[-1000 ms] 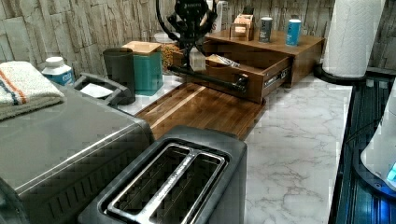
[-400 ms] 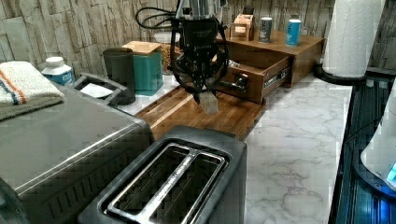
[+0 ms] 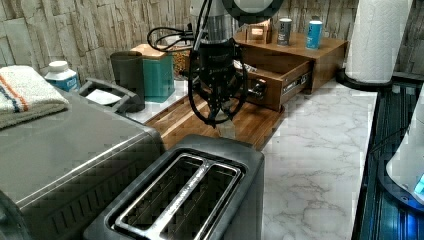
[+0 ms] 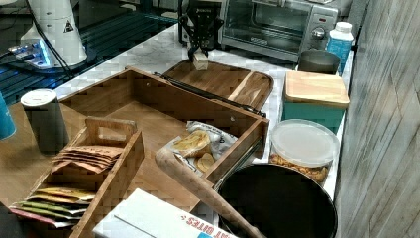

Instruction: Place the butter on the board.

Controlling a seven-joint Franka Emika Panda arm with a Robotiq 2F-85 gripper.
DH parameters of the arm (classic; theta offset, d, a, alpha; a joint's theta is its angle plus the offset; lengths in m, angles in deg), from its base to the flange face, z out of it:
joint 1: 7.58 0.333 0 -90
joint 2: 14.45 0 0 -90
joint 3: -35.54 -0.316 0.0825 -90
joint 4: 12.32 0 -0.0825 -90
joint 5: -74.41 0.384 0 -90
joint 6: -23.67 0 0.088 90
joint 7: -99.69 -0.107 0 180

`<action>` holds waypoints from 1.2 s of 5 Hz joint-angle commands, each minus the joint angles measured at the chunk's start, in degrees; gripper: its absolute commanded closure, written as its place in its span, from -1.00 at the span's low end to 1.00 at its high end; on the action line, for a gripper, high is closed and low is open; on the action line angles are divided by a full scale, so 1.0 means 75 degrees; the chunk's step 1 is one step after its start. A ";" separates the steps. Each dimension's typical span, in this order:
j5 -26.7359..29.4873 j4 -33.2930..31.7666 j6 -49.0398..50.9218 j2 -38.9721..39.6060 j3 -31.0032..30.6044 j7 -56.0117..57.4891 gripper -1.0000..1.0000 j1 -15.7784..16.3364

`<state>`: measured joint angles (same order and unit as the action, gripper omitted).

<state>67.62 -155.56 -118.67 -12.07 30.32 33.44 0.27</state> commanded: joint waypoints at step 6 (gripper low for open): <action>0.0413 0.0119 -0.0780 0.0287 0.0082 -0.0395 1.00 0.0284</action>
<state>69.87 -156.12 -124.13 -8.25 31.18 32.16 2.34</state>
